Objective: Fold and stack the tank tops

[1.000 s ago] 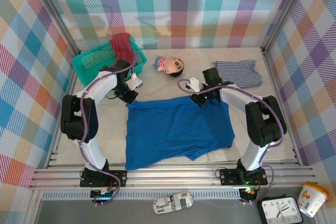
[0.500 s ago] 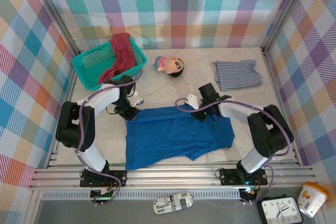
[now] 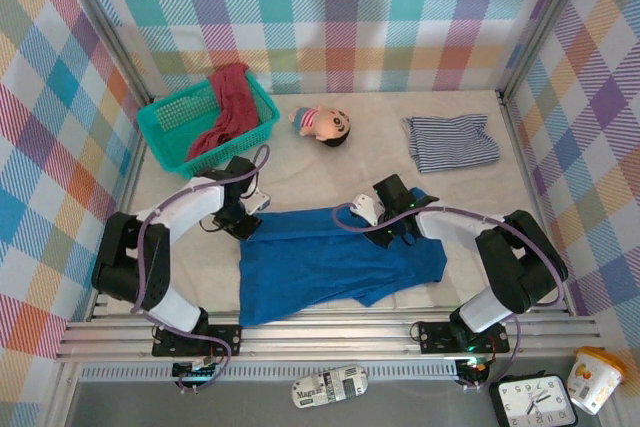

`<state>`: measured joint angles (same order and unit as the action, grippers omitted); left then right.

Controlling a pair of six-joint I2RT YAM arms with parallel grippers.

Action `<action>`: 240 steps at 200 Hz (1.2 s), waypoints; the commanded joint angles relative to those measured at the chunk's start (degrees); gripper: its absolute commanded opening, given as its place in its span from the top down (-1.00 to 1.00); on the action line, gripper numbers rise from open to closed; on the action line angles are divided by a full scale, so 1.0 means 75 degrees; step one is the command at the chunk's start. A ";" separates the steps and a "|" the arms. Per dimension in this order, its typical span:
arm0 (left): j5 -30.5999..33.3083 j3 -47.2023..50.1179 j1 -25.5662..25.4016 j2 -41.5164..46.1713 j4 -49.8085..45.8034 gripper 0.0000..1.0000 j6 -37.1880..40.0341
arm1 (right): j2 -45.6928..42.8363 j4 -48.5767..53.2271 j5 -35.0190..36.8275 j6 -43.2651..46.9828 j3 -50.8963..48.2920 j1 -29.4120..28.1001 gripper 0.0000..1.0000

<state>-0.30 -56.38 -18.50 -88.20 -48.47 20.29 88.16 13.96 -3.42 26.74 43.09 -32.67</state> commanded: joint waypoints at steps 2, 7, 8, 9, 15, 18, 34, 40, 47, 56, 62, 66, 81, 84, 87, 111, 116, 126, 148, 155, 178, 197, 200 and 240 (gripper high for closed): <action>0.0225 0.0187 -0.0005 0.0459 0.0085 0.96 -0.0164 | -0.0120 0.0039 0.0000 -0.0325 -0.0039 -0.0027 0.68; 0.0158 0.0254 -0.0006 0.0527 0.0108 0.94 -0.0146 | -0.0083 0.0077 -0.0020 -0.0309 -0.0007 -0.0027 0.67; 0.0134 0.0265 -0.0006 0.0531 0.0115 0.94 -0.0143 | -0.0071 0.0092 -0.0028 -0.0303 0.0001 -0.0027 0.67; 0.0110 0.0282 -0.0006 0.0538 0.0119 0.94 -0.0135 | -0.0059 0.0106 -0.0032 -0.0299 0.0005 -0.0027 0.66; -0.0044 0.0378 -0.0006 0.0541 0.0142 0.89 -0.0103 | -0.0004 0.0213 -0.0053 -0.0246 0.0057 -0.0022 0.63; -0.0132 0.0418 -0.0006 0.0526 0.0156 0.87 -0.0095 | 0.0030 0.0282 -0.0072 -0.0212 0.0080 -0.0022 0.61; -0.0354 0.0474 -0.0057 0.0225 0.0125 0.77 -0.0108 | 0.0077 0.0575 -0.0120 -0.0161 0.0184 -0.0027 0.52; -0.0289 0.0419 -0.0107 0.0083 0.0064 0.76 -0.0149 | 0.0039 0.0644 -0.0135 -0.0164 0.0184 -0.0027 0.48; -0.0223 0.0317 -0.0158 -0.0048 -0.0019 0.74 -0.0169 | -0.0043 0.0732 -0.0181 -0.0162 0.0156 -0.0023 0.44; -0.0168 0.0224 -0.0174 -0.0123 -0.0113 0.69 -0.0163 | -0.0169 0.0845 -0.0210 -0.0144 0.0127 -0.0027 0.38; -0.0139 0.0184 -0.0181 -0.0115 -0.0165 0.63 -0.0153 | -0.0255 0.0901 -0.0215 -0.0163 0.0095 -0.0022 0.33; -0.0137 0.0168 -0.0173 -0.0090 -0.0197 0.59 -0.0126 | -0.0333 0.0952 -0.0212 -0.0177 0.0082 -0.0023 0.30; -0.0248 0.0159 -0.0173 0.0128 -0.0335 0.42 -0.0103 | -0.0677 0.1011 -0.0119 -0.0317 0.0028 -0.0027 0.20; -0.0288 0.0142 -0.0176 0.0184 -0.0370 0.40 -0.0114 | -0.0759 0.1018 -0.0074 -0.0357 0.0012 -0.0019 0.19; -0.0340 0.0121 -0.0181 0.0225 -0.0415 0.37 -0.0132 | -0.0835 0.1014 -0.0036 -0.0402 -0.0001 -0.0016 0.17; -0.0815 -0.0198 -0.0173 0.0775 -0.0767 0.10 -0.0256 | -0.1571 0.0797 0.0210 -0.1140 -0.0149 0.0275 -0.01; -0.0881 -0.0288 -0.0171 0.0872 -0.0818 0.05 -0.0278 | -0.1728 0.0689 0.0219 -0.1406 -0.0219 0.0412 -0.09; -0.1029 -0.0444 -0.0170 0.1027 -0.0862 -0.02 -0.0312 | -0.2073 0.0426 0.0459 -0.2152 -0.0340 0.0762 -0.30; -0.1476 -0.0707 -0.0170 0.0998 -0.0446 -0.08 -0.0684 | -0.2236 0.0584 0.0709 -0.4254 -0.0136 0.1827 -0.38; -0.1642 -0.0795 -0.0177 0.0864 -0.0291 -0.08 -0.0821 | -0.2112 0.0833 0.0719 -0.4882 0.0046 0.2141 -0.34; -0.2036 -0.0992 -0.0193 0.0225 0.0350 -0.10 -0.1382 | -0.1628 0.1212 0.0709 -0.6331 0.0395 0.2747 -0.29; -0.2052 -0.1181 -0.0262 -0.0372 0.0629 -0.12 -0.1658 | -0.1234 0.1153 0.0769 -0.7055 0.0460 0.2970 -0.26; -0.2052 -0.1214 -0.0272 -0.0458 0.0639 -0.12 -0.1690 | -0.1163 0.1144 0.0791 -0.7148 0.0490 0.2982 -0.26; -0.1973 -0.1357 -0.0287 -0.1385 0.0844 -0.12 -0.2093 | -0.0113 0.0969 0.0956 -0.7214 0.1144 0.3016 -0.13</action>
<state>-14.06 -64.79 -20.16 -96.03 -43.05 7.75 83.77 20.99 2.24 -23.16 47.35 -10.28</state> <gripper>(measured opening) 0.560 0.581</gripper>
